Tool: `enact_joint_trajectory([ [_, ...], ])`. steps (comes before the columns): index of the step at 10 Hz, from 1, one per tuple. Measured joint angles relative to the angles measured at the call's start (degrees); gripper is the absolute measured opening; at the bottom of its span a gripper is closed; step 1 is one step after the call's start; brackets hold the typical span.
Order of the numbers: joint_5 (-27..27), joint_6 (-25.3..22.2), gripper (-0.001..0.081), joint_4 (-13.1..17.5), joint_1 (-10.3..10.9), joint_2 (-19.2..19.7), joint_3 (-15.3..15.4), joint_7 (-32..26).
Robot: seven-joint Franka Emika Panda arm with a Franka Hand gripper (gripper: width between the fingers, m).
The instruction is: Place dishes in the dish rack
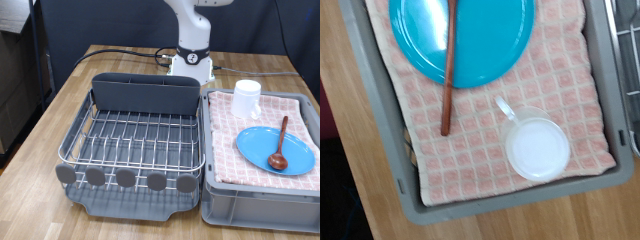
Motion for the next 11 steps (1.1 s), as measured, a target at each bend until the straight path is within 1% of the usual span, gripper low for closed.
enact_joint_trajectory([
  [1, 0.0, 2.3, 0.0803, 0.0, 0.0, 0.8, 0.7, 1.8],
  [4, -0.7, 5.9, 0.0803, -1.4, 0.0, 2.5, 2.1, 4.1],
  [5, -1.2, 7.5, 0.0803, -2.7, -0.1, 3.0, 2.4, 4.1],
  [7, -4.5, 11.8, 0.0803, -6.1, -0.1, 4.2, 3.2, 4.2],
  [8, -6.0, 15.4, 0.0803, -8.3, -0.2, 4.9, 3.7, 4.6],
  [9, -6.3, 19.8, 0.0803, -10.5, -0.2, 5.7, 4.1, 4.8],
  [10, -6.3, 23.4, 0.0803, -11.9, -0.2, 6.3, 4.1, 4.8],
  [11, -6.3, 22.5, 0.0803, -11.7, -0.2, 6.3, 4.1, 4.8],
])
